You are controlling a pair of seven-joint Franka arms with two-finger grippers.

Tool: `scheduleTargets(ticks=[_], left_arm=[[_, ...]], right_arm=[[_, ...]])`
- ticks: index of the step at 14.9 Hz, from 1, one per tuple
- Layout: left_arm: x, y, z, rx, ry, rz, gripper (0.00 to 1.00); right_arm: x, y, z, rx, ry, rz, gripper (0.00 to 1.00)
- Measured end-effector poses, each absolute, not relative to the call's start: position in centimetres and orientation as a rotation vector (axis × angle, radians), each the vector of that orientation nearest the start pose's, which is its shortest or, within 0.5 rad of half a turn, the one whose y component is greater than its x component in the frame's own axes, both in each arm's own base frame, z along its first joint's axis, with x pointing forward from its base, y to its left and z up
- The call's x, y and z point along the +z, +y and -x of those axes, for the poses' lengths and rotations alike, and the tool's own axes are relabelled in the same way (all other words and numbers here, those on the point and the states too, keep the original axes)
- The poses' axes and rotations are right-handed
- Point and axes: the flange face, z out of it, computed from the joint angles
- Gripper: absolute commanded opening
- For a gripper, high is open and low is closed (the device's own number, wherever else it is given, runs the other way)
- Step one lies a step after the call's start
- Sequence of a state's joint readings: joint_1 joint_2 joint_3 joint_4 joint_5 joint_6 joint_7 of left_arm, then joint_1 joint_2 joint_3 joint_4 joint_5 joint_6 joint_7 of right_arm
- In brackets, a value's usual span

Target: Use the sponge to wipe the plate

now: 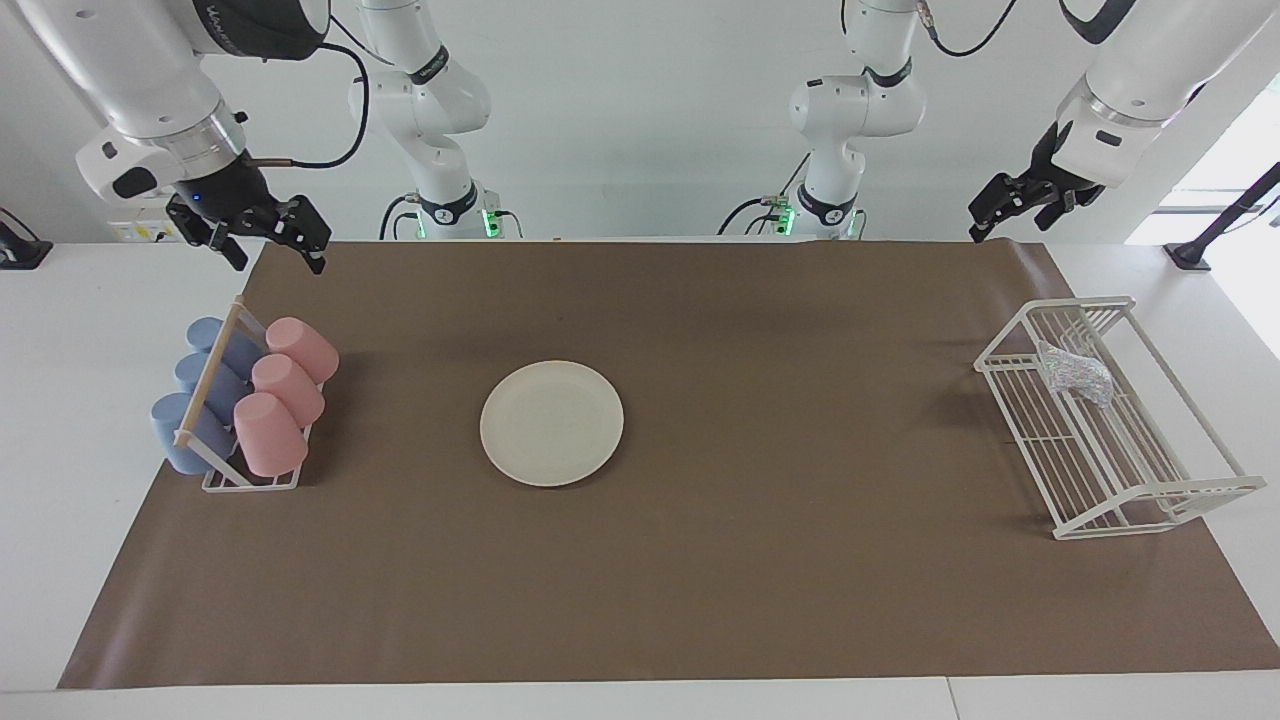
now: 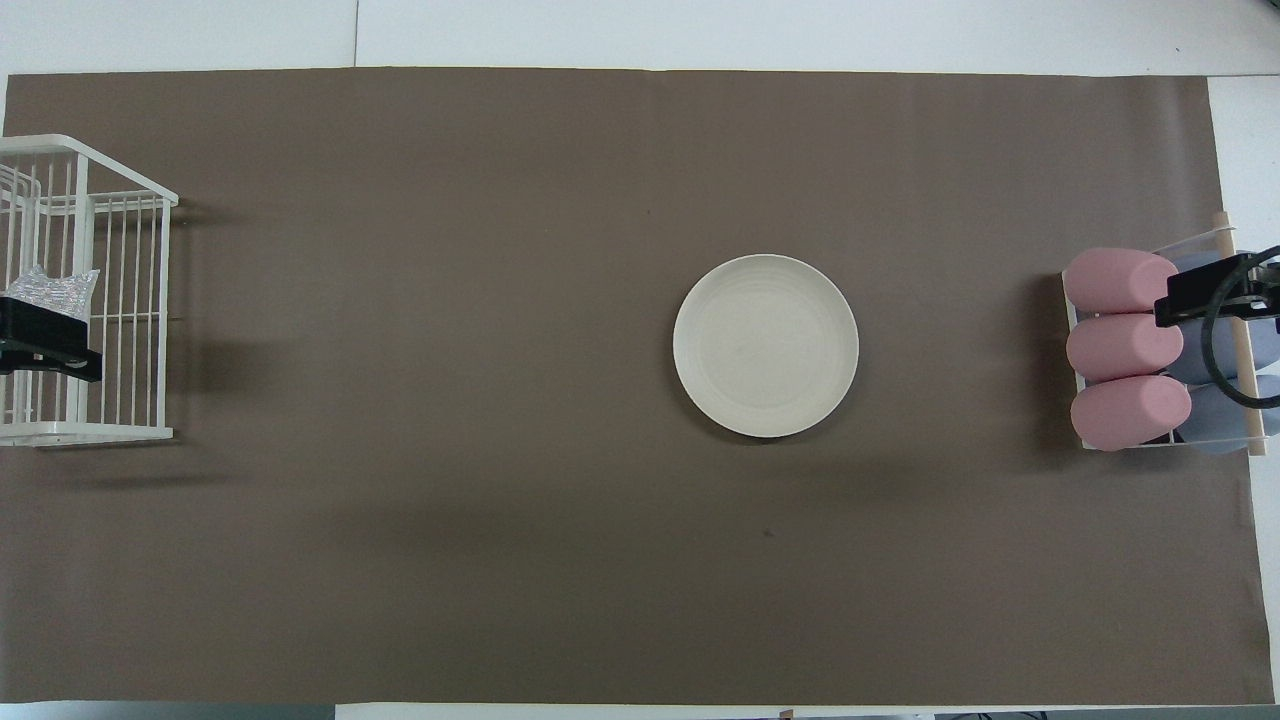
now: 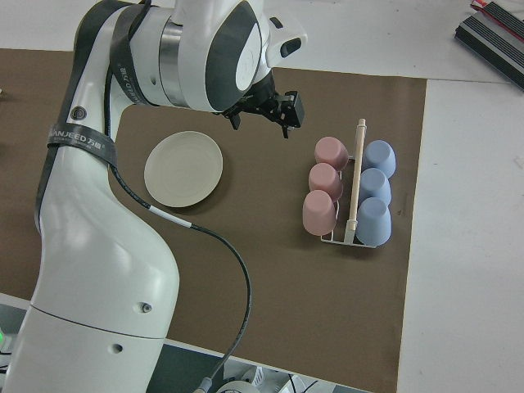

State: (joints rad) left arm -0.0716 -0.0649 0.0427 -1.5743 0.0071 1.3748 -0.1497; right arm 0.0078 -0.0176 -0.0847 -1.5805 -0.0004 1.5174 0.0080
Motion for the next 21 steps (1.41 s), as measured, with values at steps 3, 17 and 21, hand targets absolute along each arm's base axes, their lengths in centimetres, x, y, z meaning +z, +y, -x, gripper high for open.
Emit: scheduleTargets(ticks=[3,17,21], left_arm=[[64.2,-1.4,-51.3,0.206,-0.187,3.113,1.00],[64.2,-0.3,-52.1,0.118,-0.328,3.132,1.00],[62.6,-1.3,-52.7,0.100,-0.397,3.021,1.00]], right_arm=[[62.5,-4.2,-54.2,0.071,0.132,3.135,1.00],[62.5,-3.8,-54.2,0.071,0.180,3.134,1.00],[62.5,-3.6,-54.2,0.072,0.233,3.131,1.00]])
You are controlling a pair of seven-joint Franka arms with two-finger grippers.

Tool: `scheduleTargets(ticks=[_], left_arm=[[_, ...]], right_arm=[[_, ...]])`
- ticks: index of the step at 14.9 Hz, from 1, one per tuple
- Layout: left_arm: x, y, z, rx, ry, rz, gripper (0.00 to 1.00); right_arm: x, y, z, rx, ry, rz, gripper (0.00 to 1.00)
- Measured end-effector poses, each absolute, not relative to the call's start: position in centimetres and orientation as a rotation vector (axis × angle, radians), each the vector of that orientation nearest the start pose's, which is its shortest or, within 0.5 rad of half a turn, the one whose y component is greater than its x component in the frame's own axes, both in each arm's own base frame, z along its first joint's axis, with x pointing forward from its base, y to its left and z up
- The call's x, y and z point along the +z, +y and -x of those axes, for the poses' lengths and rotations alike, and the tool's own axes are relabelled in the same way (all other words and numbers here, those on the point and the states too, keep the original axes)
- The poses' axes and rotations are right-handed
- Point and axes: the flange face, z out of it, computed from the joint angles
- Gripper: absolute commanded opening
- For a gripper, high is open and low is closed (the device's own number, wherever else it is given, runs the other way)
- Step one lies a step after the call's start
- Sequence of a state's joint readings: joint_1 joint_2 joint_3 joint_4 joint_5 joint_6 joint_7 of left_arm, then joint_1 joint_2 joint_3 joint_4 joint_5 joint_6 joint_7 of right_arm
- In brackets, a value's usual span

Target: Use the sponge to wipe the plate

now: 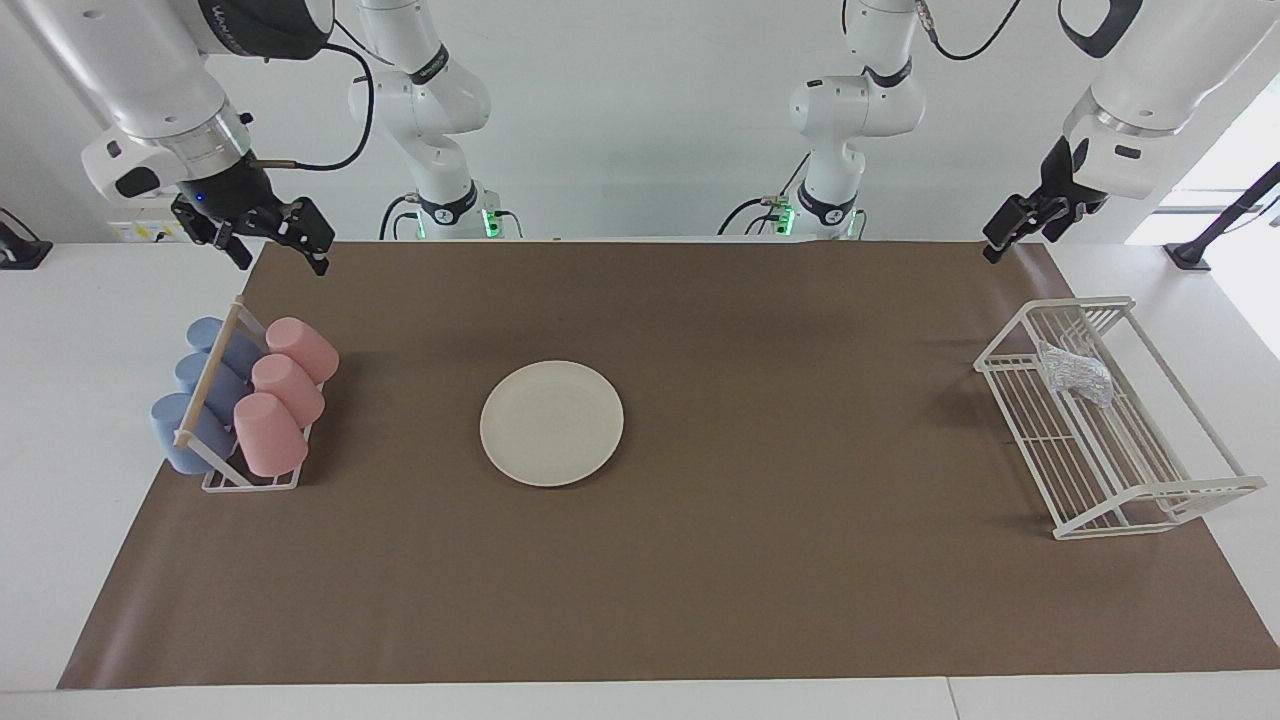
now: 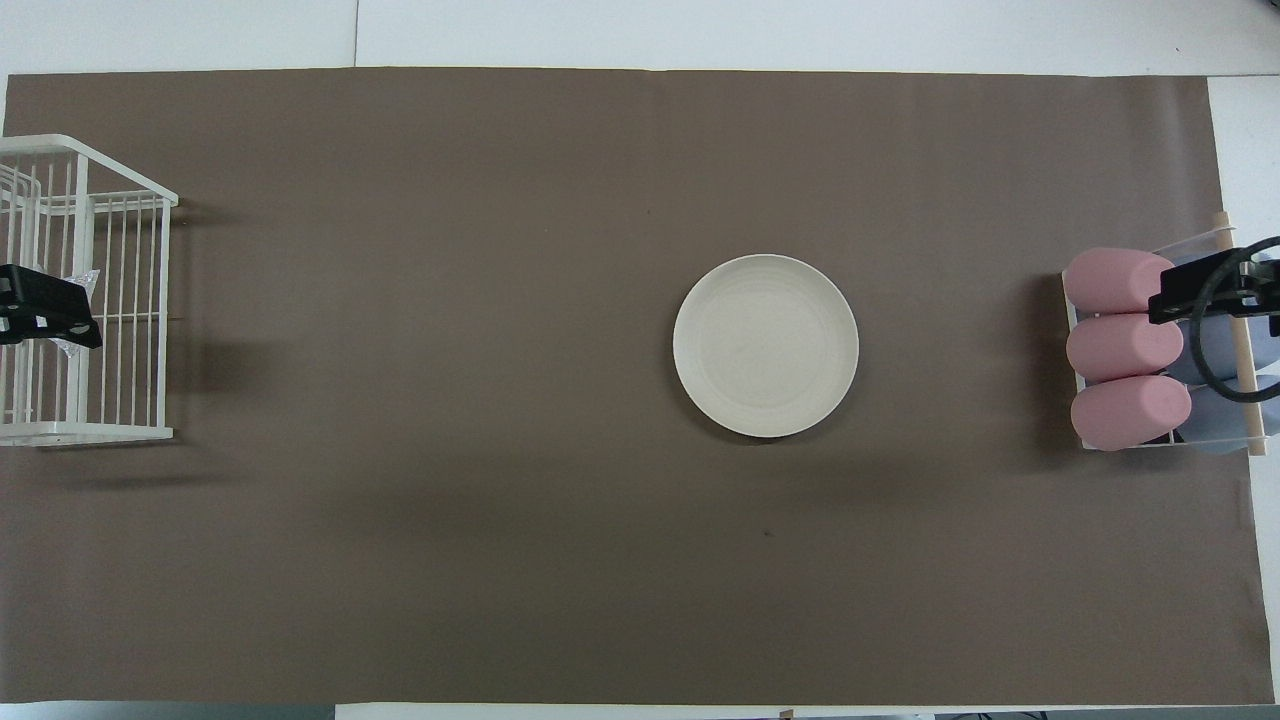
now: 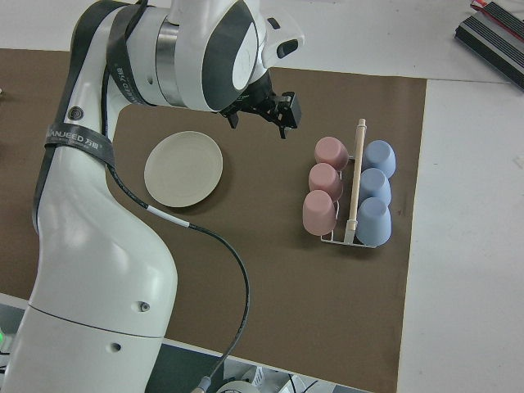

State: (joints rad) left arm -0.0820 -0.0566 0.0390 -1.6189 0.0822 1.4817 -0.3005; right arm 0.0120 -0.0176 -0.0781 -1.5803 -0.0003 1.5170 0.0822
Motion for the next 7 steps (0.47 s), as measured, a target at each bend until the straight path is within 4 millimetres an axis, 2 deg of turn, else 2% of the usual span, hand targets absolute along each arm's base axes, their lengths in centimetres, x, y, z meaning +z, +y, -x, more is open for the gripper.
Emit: scheduleTargets(ticks=[3,7], left_arm=[[58.6,-2.8,-54.9,0.093,-0.294,2.853,1.00],[50.3,-5.4,-59.6,0.082,-0.074,2.552,1.00]], right_arm=[[62.5,-2.5,-54.2,0.079,0.339,3.124,1.00],[62.5,-0.4,-54.3,0.079,0.543,3.100,1.00]])
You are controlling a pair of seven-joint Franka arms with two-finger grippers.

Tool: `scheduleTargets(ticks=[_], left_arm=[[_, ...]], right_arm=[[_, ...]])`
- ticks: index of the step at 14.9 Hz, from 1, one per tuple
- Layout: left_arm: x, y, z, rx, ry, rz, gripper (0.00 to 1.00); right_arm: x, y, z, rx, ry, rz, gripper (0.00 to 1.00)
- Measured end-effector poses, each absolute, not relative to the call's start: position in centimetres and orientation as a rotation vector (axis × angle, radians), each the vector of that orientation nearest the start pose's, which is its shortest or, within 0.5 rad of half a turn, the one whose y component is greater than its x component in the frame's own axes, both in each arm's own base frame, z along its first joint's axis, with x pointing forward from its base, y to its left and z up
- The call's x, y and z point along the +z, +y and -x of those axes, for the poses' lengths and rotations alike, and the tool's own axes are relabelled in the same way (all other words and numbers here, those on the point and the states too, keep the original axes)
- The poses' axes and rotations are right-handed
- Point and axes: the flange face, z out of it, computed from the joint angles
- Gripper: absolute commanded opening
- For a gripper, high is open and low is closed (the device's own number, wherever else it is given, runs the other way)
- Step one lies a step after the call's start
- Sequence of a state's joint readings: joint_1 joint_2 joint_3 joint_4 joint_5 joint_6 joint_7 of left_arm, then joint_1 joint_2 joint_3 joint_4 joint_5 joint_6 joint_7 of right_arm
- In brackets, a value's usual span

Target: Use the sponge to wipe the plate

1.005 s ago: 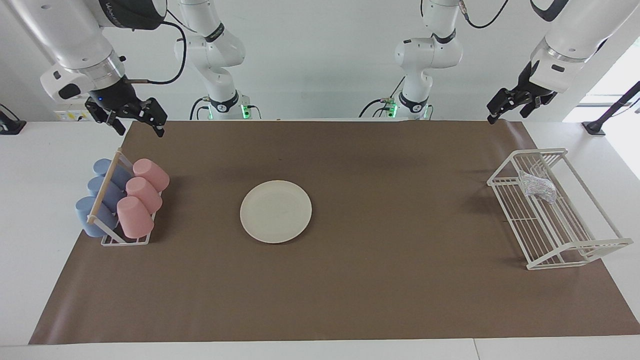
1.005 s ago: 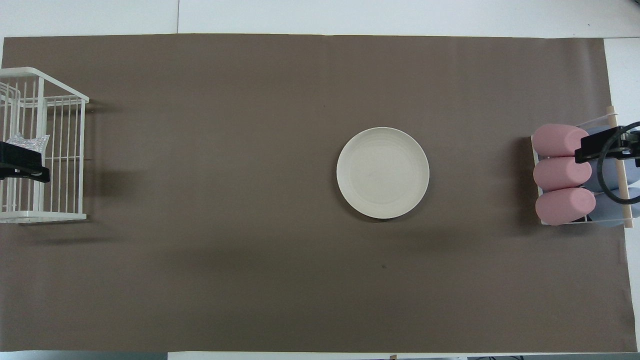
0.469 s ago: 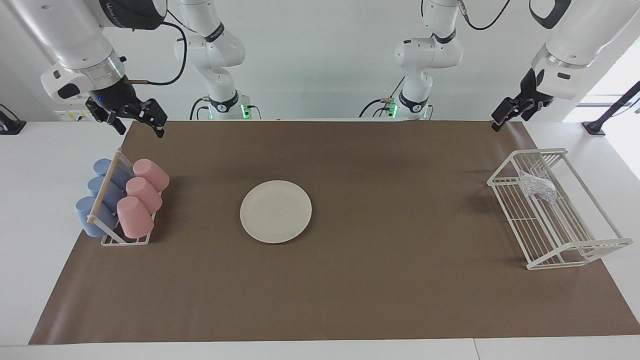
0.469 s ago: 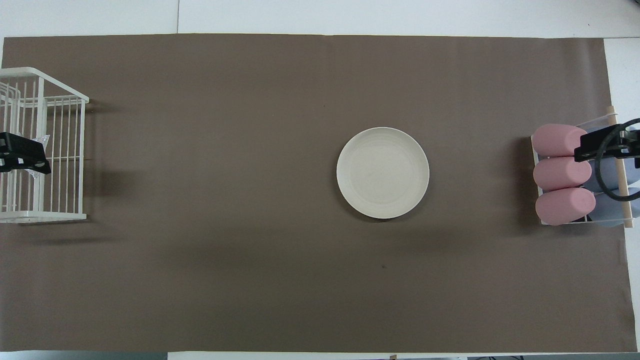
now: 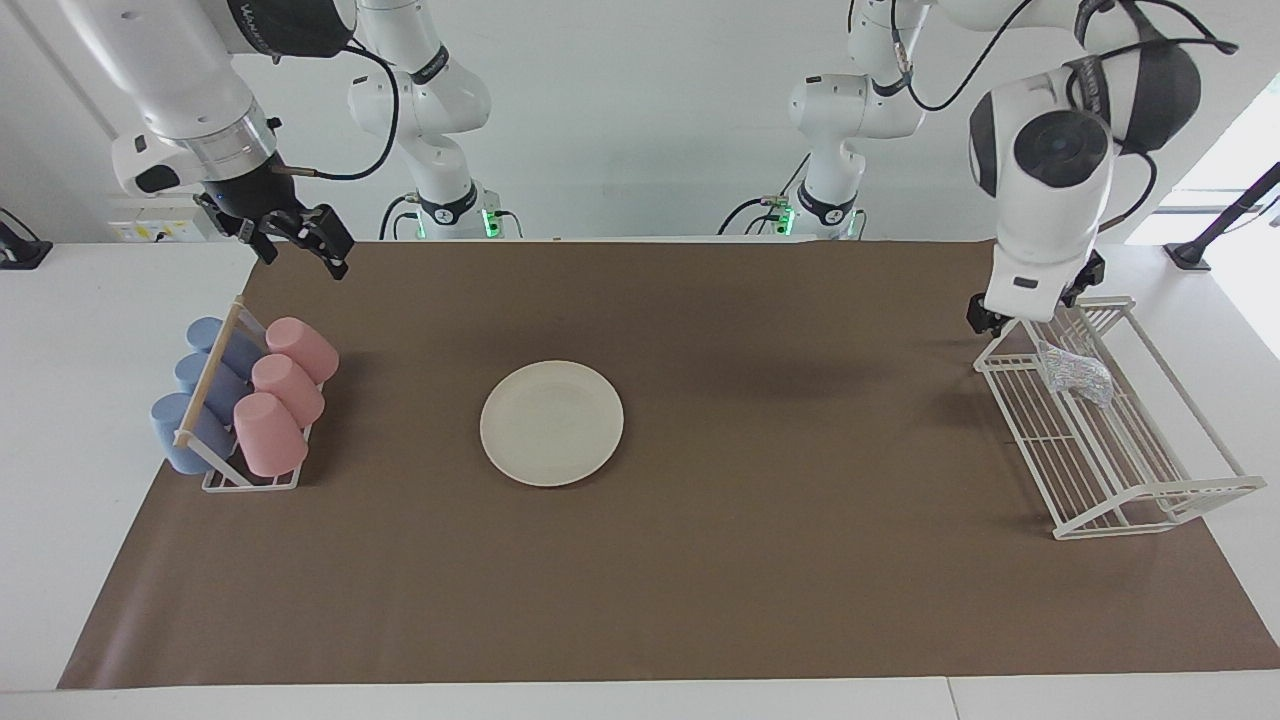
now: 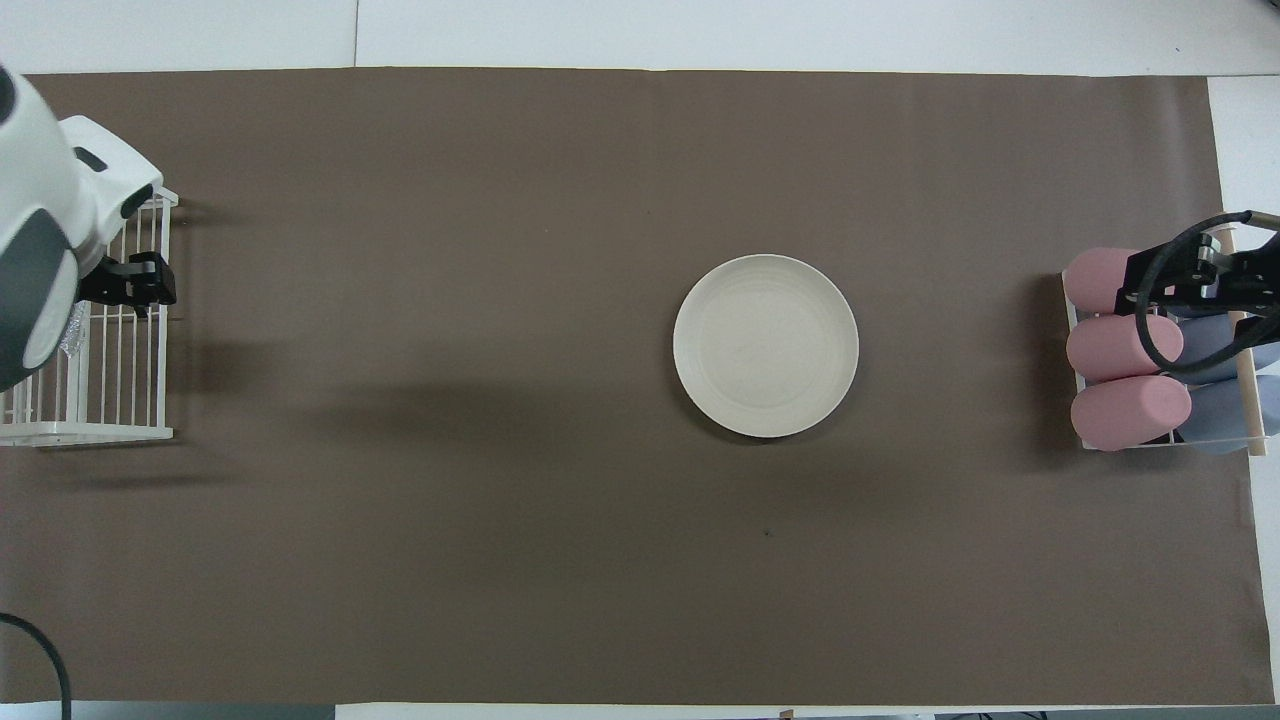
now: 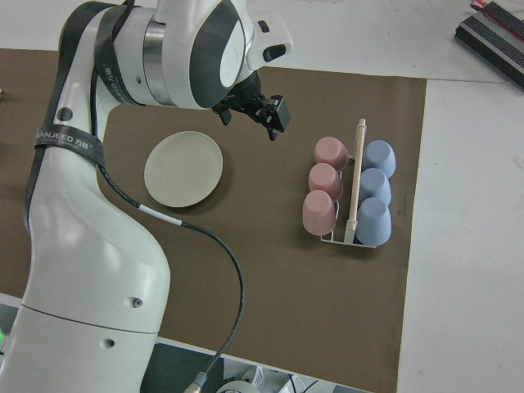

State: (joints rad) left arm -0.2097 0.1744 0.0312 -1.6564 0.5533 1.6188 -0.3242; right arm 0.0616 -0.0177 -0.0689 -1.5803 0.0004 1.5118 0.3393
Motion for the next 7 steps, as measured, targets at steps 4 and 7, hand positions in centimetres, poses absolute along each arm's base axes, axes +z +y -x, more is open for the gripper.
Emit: scheduleTargets(ticks=[4,7], left_arm=[[43.3,-4.6,-62.7,0.102,0.074,2.307,1.00],[40.3,-4.0,-63.7,0.126,0.130,2.212,1.00]], right_arm=[[62.2,0.9,-53.8,0.138,0.778,3.063,1.00],[62.1,2.1,-53.4,0.168,1.051,2.996,1.00]])
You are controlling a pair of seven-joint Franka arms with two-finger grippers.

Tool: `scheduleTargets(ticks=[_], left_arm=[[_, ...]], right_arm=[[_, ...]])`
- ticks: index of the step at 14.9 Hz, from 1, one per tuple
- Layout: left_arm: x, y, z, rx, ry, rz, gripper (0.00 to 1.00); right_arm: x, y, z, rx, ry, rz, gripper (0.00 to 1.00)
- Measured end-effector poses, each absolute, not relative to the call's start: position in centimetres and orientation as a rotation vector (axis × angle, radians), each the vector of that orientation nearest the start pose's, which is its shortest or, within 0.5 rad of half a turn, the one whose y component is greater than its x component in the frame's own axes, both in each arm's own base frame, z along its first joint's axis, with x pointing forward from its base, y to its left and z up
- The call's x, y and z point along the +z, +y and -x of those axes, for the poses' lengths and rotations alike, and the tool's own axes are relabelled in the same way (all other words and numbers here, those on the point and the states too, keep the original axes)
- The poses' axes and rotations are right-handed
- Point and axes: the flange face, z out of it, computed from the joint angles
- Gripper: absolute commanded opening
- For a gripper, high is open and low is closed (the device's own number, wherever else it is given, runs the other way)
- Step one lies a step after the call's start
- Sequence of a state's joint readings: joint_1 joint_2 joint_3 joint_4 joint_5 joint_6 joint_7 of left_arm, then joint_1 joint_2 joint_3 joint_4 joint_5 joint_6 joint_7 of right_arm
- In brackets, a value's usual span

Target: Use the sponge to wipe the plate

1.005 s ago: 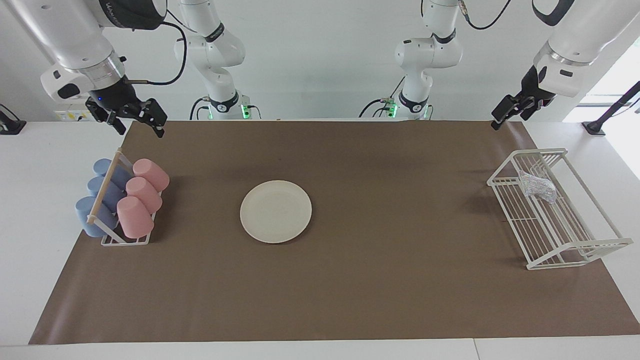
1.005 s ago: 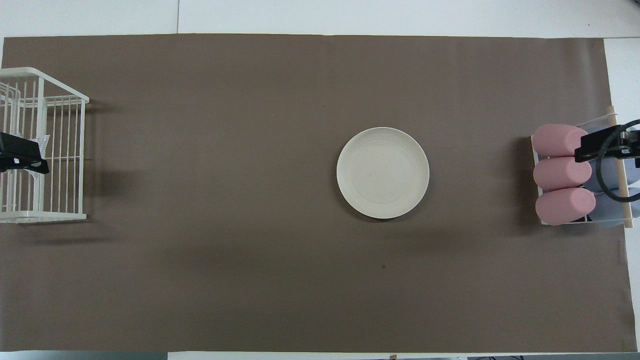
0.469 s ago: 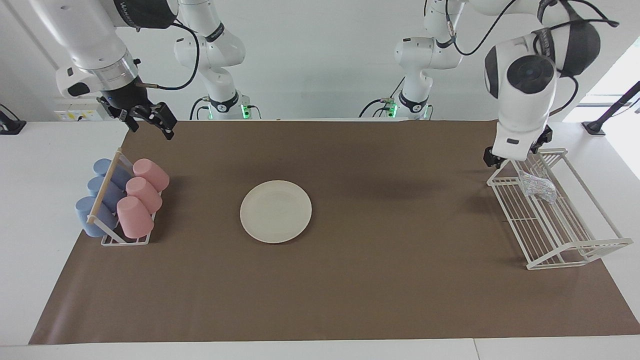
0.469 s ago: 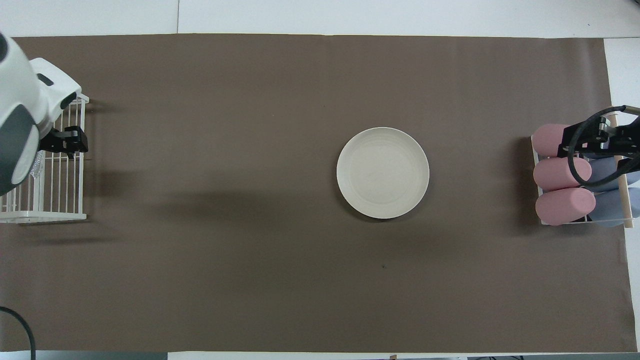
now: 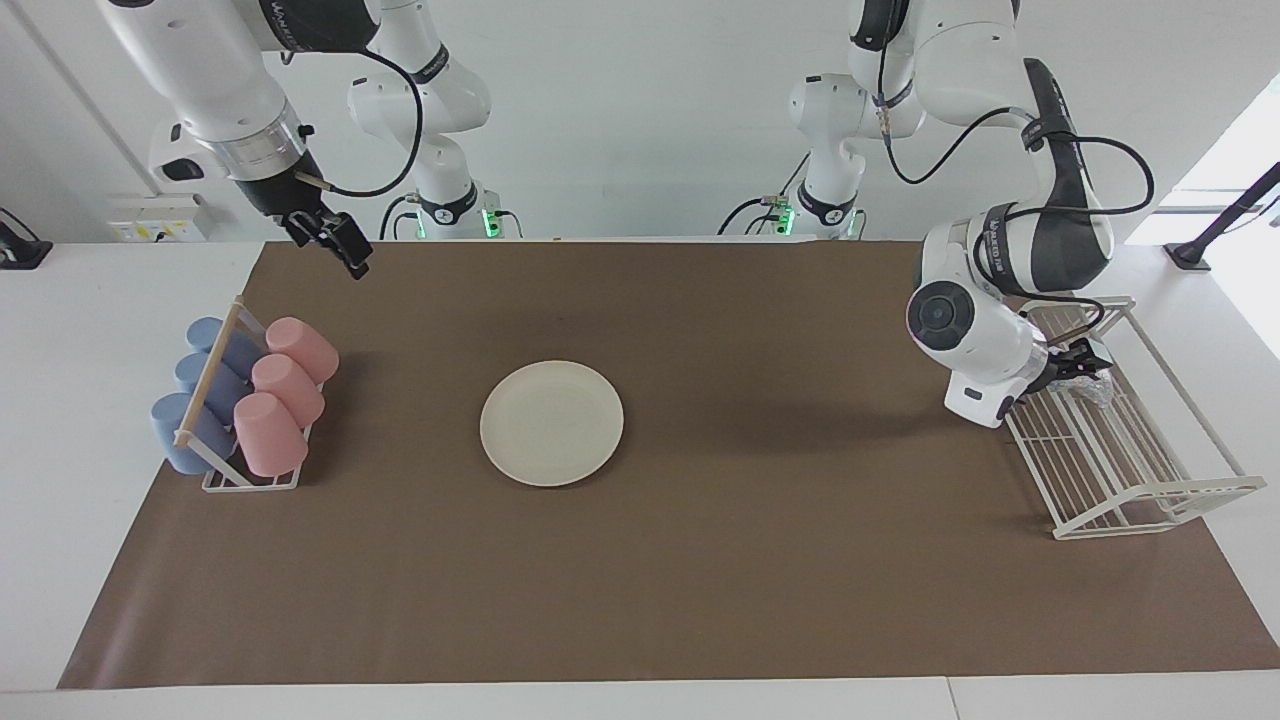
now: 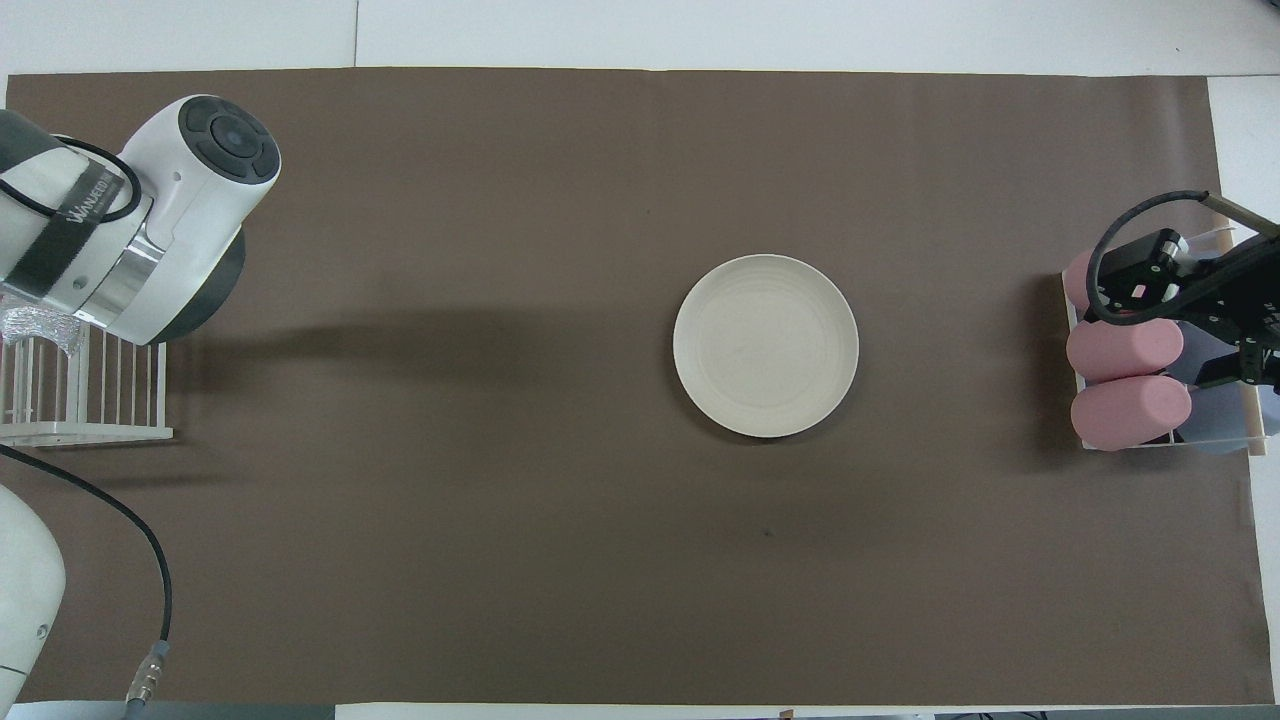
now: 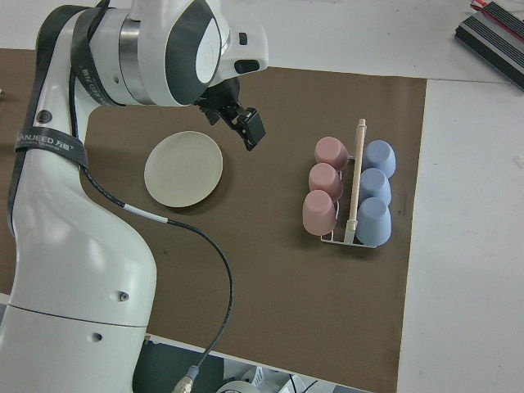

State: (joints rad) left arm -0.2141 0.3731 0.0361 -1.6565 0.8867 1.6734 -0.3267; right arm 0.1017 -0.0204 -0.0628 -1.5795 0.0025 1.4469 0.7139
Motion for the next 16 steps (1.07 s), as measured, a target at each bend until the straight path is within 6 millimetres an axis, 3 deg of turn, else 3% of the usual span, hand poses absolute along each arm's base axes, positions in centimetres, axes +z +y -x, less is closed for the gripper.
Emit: scheduleTargets(ticks=[5,8,11,15,16], left_arm=[[39.9,-3.2,-63.8,0.141,0.140,2.182,0.96],[39.5,-2.5,-63.6,0.158,0.140,2.167,0.96],[39.4,-2.5,-63.4,0.173,0.133,2.160,0.91],[39.4,-2.5,-63.2,0.186,0.130,2.154,0.87],[39.4,-2.7,-63.2,0.186,0.132,2.154,0.82]], right_arm=[[62.8,7.5,-51.9,0.189,1.522,2.829,1.00],[63.2,10.8,-50.9,0.207,1.717,2.702,1.00],[63.3,11.7,-50.8,0.249,1.872,2.563,1.00],[63.6,12.1,-51.0,0.228,1.971,2.470,1.00],[63.6,12.6,-50.8,0.227,1.977,2.468,1.00]])
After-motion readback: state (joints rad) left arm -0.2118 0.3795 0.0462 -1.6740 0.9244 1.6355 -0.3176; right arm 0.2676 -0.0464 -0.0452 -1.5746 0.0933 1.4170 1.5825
